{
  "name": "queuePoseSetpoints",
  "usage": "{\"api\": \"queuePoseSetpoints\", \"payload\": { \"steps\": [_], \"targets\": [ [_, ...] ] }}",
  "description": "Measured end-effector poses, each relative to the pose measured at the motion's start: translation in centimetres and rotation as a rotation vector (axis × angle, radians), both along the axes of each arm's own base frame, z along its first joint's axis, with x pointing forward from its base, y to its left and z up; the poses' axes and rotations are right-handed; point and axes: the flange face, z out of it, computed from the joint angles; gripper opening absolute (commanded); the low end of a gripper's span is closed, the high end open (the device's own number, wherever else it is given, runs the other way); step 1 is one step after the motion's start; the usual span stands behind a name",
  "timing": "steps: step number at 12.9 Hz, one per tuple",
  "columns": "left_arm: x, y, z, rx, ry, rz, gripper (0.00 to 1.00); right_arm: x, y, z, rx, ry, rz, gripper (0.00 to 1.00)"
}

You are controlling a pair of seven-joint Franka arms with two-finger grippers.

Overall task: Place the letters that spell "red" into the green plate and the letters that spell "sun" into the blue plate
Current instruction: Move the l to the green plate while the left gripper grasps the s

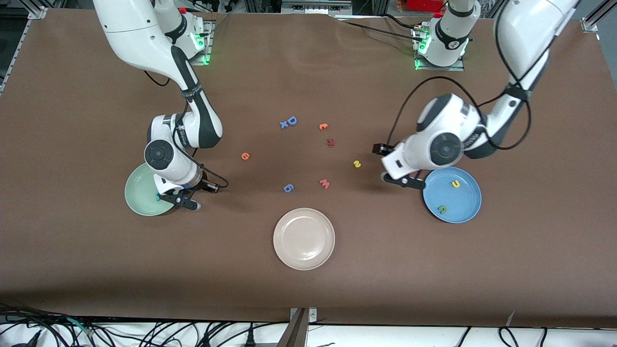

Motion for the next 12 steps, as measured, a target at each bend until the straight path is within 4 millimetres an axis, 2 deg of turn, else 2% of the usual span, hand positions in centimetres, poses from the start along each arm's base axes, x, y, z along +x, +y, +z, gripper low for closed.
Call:
{"api": "queuePoseSetpoints", "payload": {
  "steps": [2, 4, 5, 7, 10, 12],
  "targets": [
    [-1.4, -3.1, -0.4, 0.008, -0.039, 0.031, 1.00, 0.1, 0.1, 0.4, 0.004, -0.006, 0.005, 0.17],
    [-3.0, -6.0, -1.7, -0.012, -0.094, 0.038, 1.00, 0.6, 0.4, 1.6, 0.010, -0.003, 0.010, 0.17],
    [-3.7, -7.0, -2.6, -0.008, -0.126, 0.018, 0.99, 0.9, 0.6, 2.5, 0.012, 0.011, 0.016, 0.17],
    [-4.0, -7.4, -4.6, 0.007, -0.179, -0.028, 0.99, 2.0, 0.0, 4.6, 0.011, 0.036, 0.039, 0.17],
    [-4.0, -7.1, -6.9, 0.038, -0.228, -0.058, 0.98, 3.3, -4.1, 6.1, -0.017, 0.054, 0.088, 0.18],
    [-4.0, -7.2, -7.4, 0.046, -0.256, -0.082, 0.98, 3.8, -7.4, 6.4, -0.035, 0.068, 0.129, 0.18]
  ]
}}
